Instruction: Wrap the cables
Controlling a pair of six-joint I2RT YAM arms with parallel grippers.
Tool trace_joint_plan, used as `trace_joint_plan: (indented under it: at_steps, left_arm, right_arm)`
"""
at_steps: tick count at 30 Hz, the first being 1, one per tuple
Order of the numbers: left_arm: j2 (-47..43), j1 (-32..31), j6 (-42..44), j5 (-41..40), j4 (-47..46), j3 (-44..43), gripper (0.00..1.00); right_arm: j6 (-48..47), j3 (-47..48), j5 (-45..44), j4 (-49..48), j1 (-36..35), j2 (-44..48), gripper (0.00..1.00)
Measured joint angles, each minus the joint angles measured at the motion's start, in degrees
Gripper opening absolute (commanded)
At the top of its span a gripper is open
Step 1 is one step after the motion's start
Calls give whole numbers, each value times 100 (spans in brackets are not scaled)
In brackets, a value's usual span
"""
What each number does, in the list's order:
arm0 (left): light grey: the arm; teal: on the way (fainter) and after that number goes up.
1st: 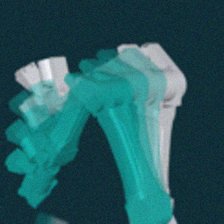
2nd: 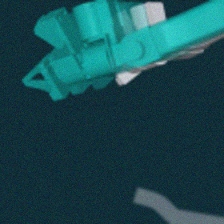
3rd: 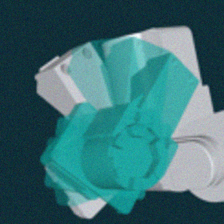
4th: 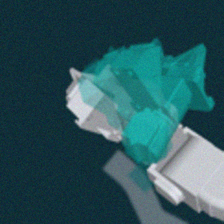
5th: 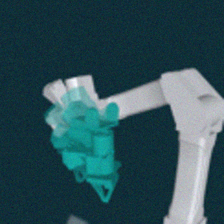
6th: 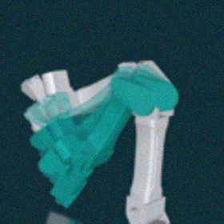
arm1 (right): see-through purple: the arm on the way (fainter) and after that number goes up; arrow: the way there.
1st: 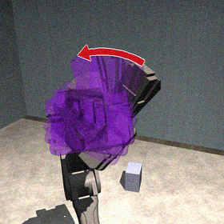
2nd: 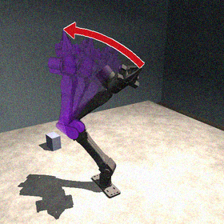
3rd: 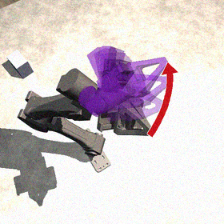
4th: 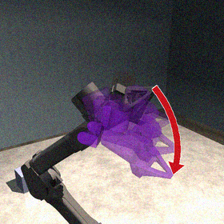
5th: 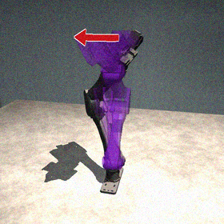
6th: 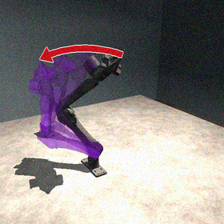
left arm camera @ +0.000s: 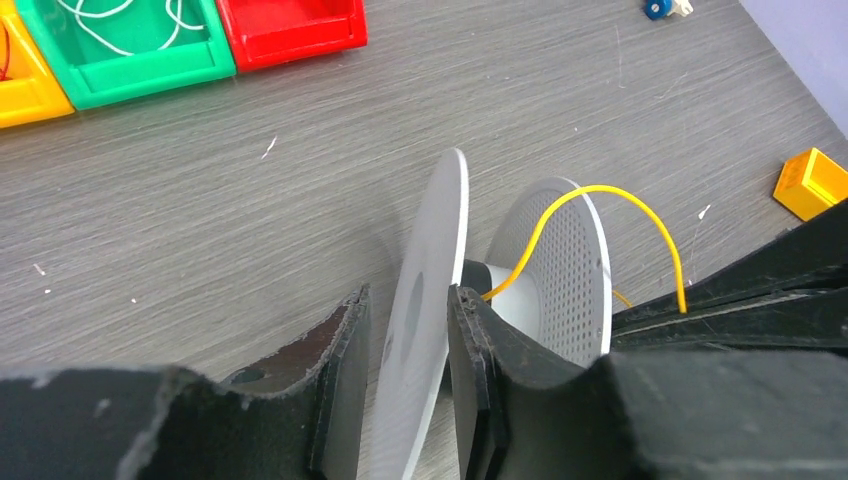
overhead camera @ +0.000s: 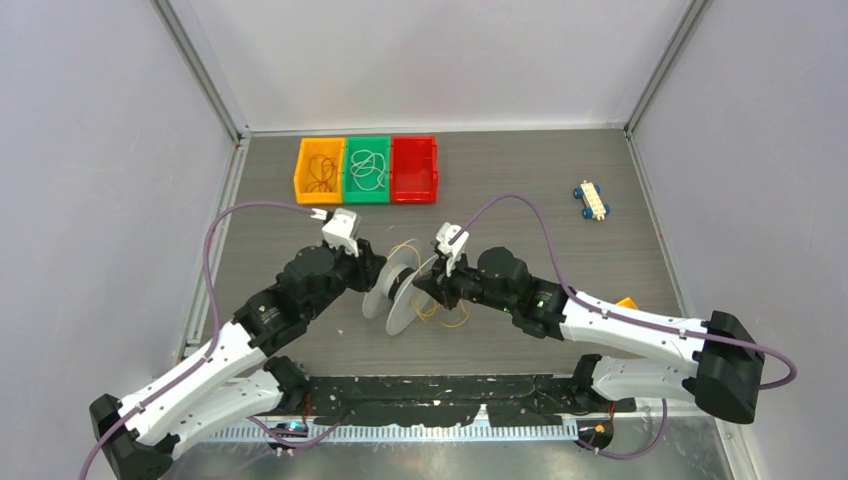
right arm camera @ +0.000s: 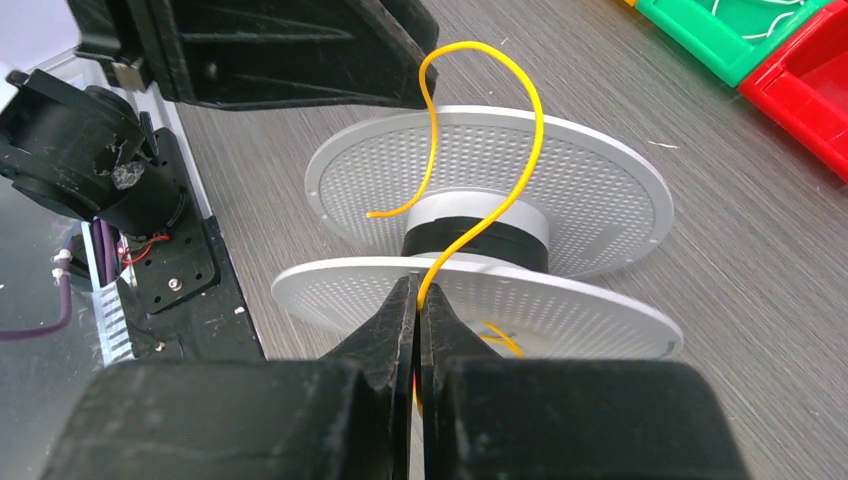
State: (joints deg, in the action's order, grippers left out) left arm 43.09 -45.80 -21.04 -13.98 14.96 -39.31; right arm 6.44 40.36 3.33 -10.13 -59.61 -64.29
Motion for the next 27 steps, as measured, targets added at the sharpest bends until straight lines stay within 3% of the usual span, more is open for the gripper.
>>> trace_joint_plan:
  at_steps: [14, 27]
  left_arm:
    - [-601, 0, 197, 319, 162, 105, 57]
    - [-15, 0, 726, 741, 155, 120, 61]
  right_arm:
    - [131, -304, 22, -243, 7, -87, 5]
    - [149, -407, 24, -299, 7, -87, 5]
